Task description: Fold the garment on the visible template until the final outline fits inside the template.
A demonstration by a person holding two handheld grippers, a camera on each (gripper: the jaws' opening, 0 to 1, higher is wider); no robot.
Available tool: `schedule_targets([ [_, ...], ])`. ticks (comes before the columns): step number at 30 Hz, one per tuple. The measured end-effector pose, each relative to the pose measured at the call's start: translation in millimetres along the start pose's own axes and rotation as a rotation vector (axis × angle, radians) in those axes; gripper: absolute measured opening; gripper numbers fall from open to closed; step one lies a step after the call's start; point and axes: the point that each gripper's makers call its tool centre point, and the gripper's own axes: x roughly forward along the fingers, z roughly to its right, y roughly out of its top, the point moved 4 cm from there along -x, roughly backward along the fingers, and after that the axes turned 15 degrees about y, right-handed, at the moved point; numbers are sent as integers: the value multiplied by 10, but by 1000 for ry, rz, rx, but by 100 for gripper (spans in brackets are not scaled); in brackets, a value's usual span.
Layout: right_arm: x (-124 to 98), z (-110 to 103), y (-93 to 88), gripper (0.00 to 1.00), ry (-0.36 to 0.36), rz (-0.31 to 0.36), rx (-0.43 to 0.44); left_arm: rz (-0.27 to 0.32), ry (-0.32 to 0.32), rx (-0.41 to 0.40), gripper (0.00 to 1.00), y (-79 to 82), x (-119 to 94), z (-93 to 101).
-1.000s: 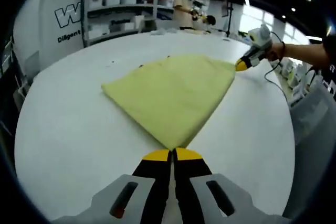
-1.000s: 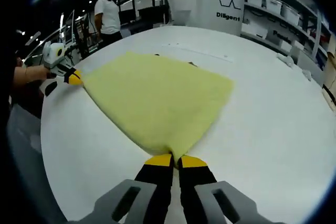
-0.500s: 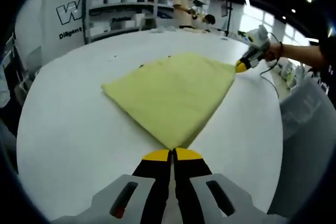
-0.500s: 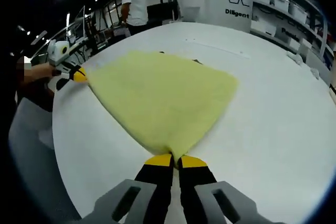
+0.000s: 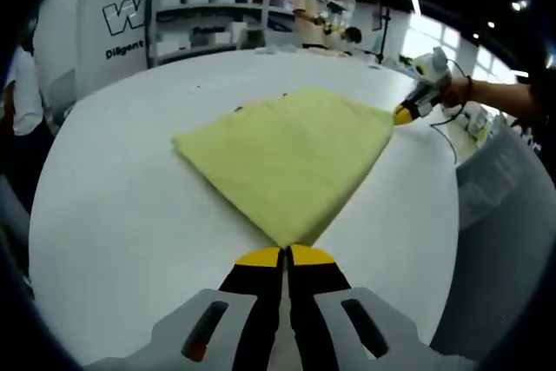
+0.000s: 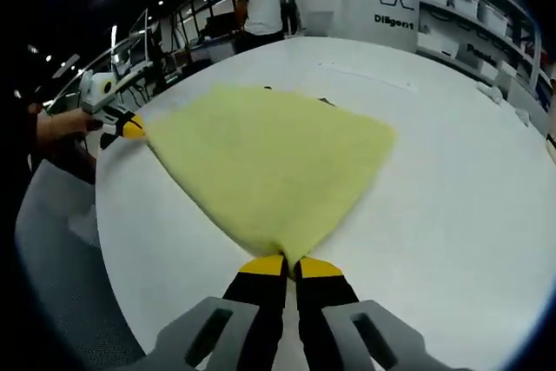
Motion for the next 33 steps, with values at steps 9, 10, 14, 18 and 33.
schedule_targets([
  [9, -12, 2, -6, 0, -12, 36, 50, -13, 7, -14, 0, -11, -11, 21],
  [10, -14, 2, -8, 0, -17, 40, 59, -20, 6, -27, 0, -15, -12, 25],
  [14, -34, 37, 9, 4, -49, 94, 126, -30, 15, -56, 1, -20, -16, 6],
  [18, -78, 34, 62, 21, -82, 165, 179, -30, 52, -86, 17, -23, -47, -35],
  [33, -352, -451, 318, 95, -27, 305, 164, 28, 121, -196, 72, 255, -544, 269],
])
